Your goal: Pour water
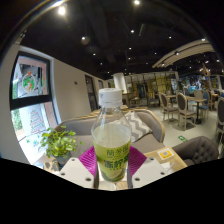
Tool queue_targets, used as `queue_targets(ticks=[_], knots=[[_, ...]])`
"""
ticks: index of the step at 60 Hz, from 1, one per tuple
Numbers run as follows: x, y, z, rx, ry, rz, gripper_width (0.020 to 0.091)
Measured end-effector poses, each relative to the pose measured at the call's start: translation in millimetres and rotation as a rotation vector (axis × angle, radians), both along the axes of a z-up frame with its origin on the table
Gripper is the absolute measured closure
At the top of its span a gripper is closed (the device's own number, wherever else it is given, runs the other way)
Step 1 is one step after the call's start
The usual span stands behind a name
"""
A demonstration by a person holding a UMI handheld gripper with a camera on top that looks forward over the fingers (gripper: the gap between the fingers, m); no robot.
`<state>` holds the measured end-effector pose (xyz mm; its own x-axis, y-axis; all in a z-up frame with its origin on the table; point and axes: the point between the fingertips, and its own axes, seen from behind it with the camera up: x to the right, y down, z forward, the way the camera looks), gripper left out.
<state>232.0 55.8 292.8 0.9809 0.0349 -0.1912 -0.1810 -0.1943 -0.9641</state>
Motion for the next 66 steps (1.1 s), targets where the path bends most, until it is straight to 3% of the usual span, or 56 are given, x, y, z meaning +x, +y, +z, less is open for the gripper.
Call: queue_targets(ticks=[2,5,17,32,54,66], knots=[[14.6,1.1,-28.1,-0.015,-0.04,-0.021,0.0732],[26.9,-5.6,-36.6,-0.052,-0.082,-0.043,0.0732],[64.5,-3.7,-132.2,-0.163,-0.157,-0.089,0.0732],[72.8,3.4,-197.2,-0.229,-0.173,-0.092,0.0723],[81.0,2.2,-227.6,-0.251,-0.13,-0.114,0.0713],[77.8,0.2,-229.1,-0.248,-0.152,-0.112,0.0632]])
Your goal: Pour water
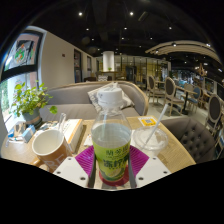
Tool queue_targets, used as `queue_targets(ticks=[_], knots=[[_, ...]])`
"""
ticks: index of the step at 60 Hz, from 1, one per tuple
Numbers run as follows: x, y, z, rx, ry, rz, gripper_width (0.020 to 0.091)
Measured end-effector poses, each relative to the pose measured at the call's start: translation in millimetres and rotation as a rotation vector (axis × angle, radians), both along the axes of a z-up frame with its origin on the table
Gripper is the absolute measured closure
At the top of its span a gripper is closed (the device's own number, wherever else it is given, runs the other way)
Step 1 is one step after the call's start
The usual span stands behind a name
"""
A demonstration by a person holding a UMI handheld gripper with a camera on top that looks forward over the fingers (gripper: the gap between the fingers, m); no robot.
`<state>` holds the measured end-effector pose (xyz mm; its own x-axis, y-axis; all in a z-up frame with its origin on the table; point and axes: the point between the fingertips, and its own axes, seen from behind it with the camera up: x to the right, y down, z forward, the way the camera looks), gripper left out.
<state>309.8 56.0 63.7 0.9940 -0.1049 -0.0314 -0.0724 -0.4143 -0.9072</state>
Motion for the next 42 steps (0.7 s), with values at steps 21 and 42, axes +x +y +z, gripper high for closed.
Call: queue_targets(ticks=[21,42], knots=[[-10.8,-15.7,-15.7,-0.125,0.067,0.012,0.0292],[-9.1,-80.5,-0.8,-0.207,0.063,-0.03,0.0249]])
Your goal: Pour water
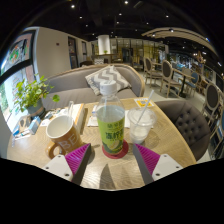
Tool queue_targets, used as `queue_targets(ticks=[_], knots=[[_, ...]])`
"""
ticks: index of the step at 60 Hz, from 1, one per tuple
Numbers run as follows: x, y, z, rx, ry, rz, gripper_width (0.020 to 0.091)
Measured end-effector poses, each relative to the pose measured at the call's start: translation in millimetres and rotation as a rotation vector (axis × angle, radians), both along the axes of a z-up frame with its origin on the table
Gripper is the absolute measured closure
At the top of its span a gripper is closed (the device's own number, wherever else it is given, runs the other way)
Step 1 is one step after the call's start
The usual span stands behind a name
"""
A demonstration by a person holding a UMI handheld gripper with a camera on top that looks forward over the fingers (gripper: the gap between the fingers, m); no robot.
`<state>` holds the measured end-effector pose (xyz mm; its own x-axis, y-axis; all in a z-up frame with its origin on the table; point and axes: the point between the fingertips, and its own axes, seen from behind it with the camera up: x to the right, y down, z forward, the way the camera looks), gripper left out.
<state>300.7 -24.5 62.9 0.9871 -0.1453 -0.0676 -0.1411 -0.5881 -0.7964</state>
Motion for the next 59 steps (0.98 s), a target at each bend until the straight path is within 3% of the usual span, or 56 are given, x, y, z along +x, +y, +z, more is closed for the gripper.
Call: queue_targets(ticks=[30,59], knots=[[-119.9,-183.3,145.5,-0.044,-0.067,0.071,0.0249],[-155.5,-219.1,178.5,-0.021,-0.121,0.077,0.025]])
